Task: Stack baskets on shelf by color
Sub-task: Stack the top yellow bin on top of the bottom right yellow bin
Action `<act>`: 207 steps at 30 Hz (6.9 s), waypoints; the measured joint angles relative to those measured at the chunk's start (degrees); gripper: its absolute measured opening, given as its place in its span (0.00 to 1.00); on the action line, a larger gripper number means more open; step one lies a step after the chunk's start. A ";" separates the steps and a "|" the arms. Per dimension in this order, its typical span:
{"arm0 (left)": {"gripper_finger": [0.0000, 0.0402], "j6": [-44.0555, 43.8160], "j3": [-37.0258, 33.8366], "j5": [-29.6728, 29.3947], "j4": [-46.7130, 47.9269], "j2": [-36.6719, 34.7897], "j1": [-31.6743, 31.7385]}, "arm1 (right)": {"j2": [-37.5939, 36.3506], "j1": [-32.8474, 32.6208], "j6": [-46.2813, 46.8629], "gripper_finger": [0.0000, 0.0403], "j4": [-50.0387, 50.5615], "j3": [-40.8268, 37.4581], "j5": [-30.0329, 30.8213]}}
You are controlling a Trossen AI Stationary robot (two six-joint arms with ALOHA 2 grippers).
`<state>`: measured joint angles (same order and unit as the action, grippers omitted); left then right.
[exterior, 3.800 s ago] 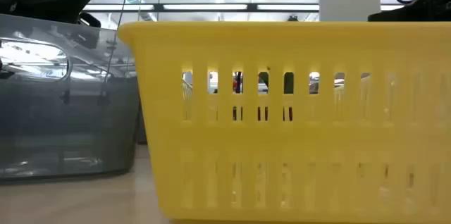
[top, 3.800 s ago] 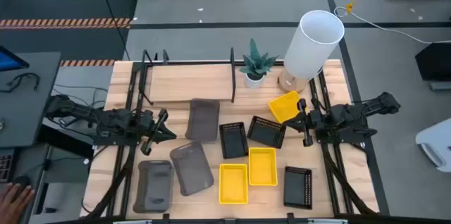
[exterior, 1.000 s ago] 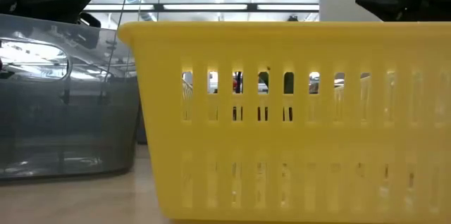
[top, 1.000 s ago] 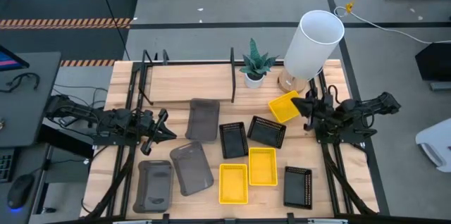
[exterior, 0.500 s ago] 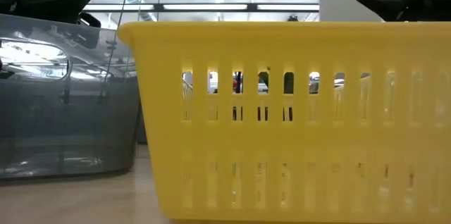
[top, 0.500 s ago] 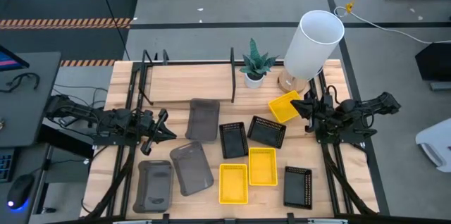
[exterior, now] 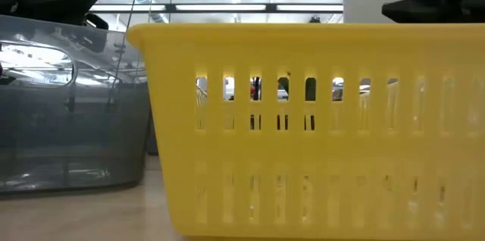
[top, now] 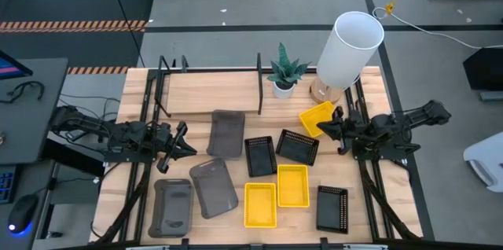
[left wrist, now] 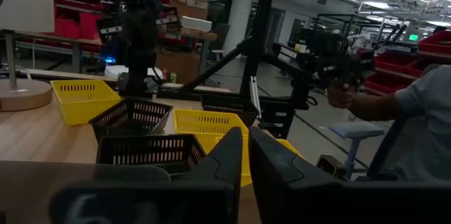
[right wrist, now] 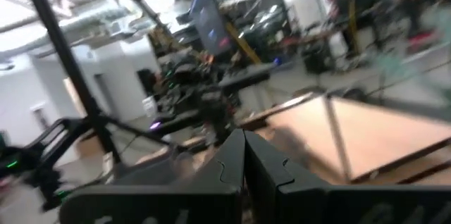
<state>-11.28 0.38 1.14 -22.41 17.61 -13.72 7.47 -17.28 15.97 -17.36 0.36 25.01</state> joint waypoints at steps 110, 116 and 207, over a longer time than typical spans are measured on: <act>0.10 -0.01 0.00 0.01 0.11 0.00 0.00 | 77.57 -12.32 45.84 0.02 60.59 68.34 -0.21; 0.07 0.01 -0.01 0.00 0.04 -0.01 -0.01 | 88.33 -16.07 43.96 0.01 66.23 81.52 -2.05; 0.10 -0.01 -0.01 -0.01 0.02 0.00 -0.01 | 103.97 -21.50 35.00 0.29 72.80 96.00 -6.37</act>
<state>-11.29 0.38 1.13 -22.39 17.61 -13.73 111.44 -38.79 50.96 55.45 96.36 18.64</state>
